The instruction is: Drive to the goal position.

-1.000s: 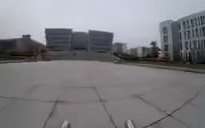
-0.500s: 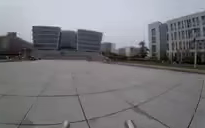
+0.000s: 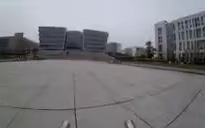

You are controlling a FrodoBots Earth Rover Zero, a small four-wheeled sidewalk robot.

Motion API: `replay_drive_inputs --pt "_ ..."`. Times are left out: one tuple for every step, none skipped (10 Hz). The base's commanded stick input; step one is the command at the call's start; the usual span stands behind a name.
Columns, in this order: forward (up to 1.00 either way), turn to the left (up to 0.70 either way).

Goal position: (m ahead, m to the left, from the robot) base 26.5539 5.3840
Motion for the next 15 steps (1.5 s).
replay_drive_inputs --pt "1.0 0.03" --pt "1.0 0.0" --pt "1.0 0.0" --pt "1.0 0.0" --pt "1.0 0.0" --pt "1.0 0.0" --pt "1.0 0.0" --pt "1.0 0.0" --pt "1.0 0.0" --pt "1.0 0.0" --pt "1.0 0.07" --pt "1.0 0.0" --pt "1.0 0.0" --pt "1.0 0.0" --pt "1.0 0.0"
